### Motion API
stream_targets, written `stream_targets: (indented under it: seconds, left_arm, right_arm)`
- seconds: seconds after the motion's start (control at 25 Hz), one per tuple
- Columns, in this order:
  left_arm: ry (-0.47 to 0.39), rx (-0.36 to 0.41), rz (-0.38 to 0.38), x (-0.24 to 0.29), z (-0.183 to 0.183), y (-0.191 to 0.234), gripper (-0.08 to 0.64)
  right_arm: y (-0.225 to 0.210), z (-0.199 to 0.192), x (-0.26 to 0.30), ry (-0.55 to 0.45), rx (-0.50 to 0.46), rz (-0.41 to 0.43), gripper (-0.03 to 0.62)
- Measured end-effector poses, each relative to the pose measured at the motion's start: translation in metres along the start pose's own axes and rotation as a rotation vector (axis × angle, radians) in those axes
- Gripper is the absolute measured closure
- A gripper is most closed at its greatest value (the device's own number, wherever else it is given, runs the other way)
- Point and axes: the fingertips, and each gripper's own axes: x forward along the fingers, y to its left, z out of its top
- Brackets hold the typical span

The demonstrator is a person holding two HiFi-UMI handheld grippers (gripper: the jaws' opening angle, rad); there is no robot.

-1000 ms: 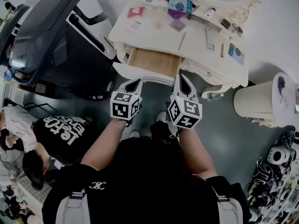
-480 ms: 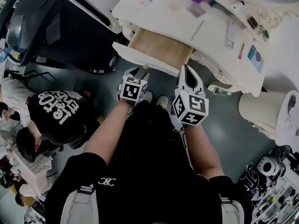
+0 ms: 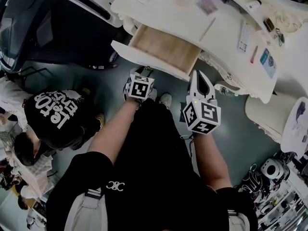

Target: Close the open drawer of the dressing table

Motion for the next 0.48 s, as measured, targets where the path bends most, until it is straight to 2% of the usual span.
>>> stream_targets:
  seconds: [0.12,0.2,0.48]
  left_arm:
    - [0.027,0.0,0.048,0.003,0.001,0.006,0.388]
    - [0.039,0.006,0.05,0.005,0.002,0.006,0.421]
    - [0.037,-0.001,0.047,0.017,0.018,0.007,0.423]
  right_arm:
    - [-0.003,-0.004,0.002,0.016,0.004,0.001,0.583]
    - [-0.005,-0.007,0.002,0.024,0.009,-0.001,0.583]
    - [-0.018,-0.006,0.002,0.024,0.03,-0.033,0.583]
